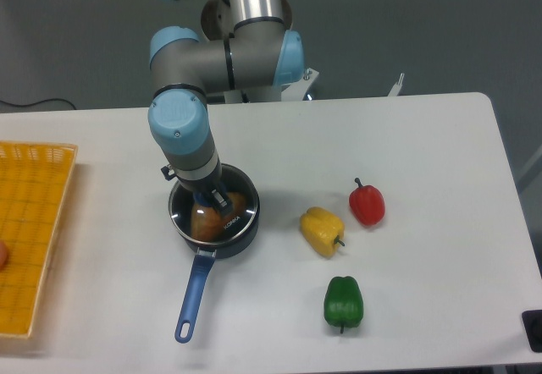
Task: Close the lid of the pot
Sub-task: 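Press the glass lid down onto the saucepan rim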
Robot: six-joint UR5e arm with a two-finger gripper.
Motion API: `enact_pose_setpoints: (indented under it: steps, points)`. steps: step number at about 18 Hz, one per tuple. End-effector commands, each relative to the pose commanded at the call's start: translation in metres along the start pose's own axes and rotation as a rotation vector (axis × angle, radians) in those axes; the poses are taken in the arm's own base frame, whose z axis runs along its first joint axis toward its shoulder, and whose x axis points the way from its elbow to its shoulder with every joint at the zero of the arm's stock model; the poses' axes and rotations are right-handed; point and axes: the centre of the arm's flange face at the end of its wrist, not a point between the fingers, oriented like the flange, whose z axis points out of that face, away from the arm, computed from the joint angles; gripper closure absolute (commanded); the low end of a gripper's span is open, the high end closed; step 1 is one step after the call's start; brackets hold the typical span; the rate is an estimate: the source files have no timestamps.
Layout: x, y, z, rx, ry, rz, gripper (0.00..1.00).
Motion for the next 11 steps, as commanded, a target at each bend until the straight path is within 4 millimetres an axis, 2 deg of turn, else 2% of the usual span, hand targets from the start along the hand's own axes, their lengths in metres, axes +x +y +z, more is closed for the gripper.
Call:
enact_pose_setpoints:
  steps: [11]
  points:
    - [-0.0002, 0.0001, -0.0002, -0.001, -0.002, -0.006, 0.47]
